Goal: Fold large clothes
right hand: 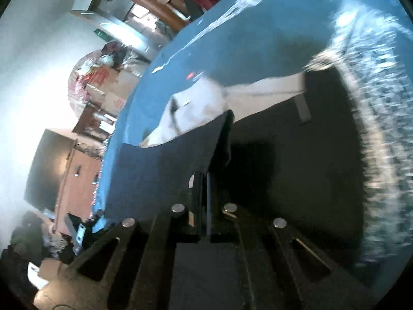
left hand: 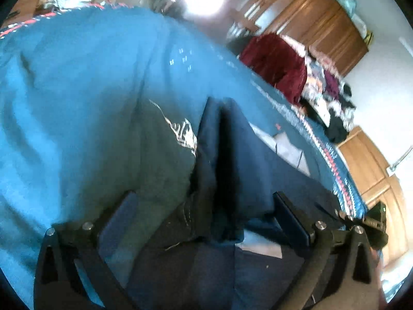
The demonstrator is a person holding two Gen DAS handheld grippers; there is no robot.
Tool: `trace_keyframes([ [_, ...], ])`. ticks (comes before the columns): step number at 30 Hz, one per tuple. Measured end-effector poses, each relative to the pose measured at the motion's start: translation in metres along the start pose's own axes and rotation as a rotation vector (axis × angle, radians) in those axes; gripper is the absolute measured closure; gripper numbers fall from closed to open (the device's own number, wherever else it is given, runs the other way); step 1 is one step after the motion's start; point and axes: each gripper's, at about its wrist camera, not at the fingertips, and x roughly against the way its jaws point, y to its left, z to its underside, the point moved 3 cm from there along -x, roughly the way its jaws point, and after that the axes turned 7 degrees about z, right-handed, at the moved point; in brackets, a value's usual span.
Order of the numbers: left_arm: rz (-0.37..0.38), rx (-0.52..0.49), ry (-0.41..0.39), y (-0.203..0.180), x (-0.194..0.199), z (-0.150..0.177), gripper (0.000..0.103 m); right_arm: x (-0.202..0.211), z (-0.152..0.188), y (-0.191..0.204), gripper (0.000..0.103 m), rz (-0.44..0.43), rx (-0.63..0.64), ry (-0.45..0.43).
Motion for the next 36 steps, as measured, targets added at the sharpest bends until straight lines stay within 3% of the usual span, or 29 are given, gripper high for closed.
trace_keyframes([
  [8,-0.031,-0.002,0.014,-0.001,-0.004,-0.002,0.000,0.014,0.000,-0.043,0.103,0.067,-0.058,-0.016],
  [11,-0.044,-0.005,0.031,0.000,-0.006,-0.002,0.000,0.013,0.001,-0.054,0.102,0.019,-0.105,0.004],
  [12,-0.043,-0.003,0.036,0.000,-0.008,-0.002,0.000,0.007,0.003,-0.055,0.098,0.001,-0.110,0.045],
  [15,-0.042,-0.003,0.041,0.002,-0.010,-0.001,0.000,-0.011,0.010,-0.053,0.066,-0.023,-0.112,0.121],
  [16,-0.042,-0.003,0.041,0.003,-0.010,-0.001,0.000,-0.014,0.011,-0.052,0.064,-0.023,-0.105,0.136],
  [18,-0.043,-0.003,0.041,0.003,-0.010,-0.001,0.000,-0.026,0.011,-0.050,0.065,0.016,-0.094,0.165],
  [24,-0.045,-0.007,0.041,0.002,-0.010,0.000,0.000,-0.041,0.012,-0.042,0.067,0.016,-0.095,0.208],
  [27,-0.047,-0.011,0.045,0.001,-0.012,0.000,0.000,-0.039,0.013,-0.037,0.101,0.000,-0.083,0.188],
  [31,-0.041,-0.009,0.042,0.001,-0.013,0.000,0.000,-0.003,0.005,-0.045,0.101,0.027,-0.080,0.071],
  [36,-0.049,-0.014,0.046,0.000,-0.015,-0.001,0.000,0.005,0.013,-0.056,0.101,0.094,-0.049,0.076],
])
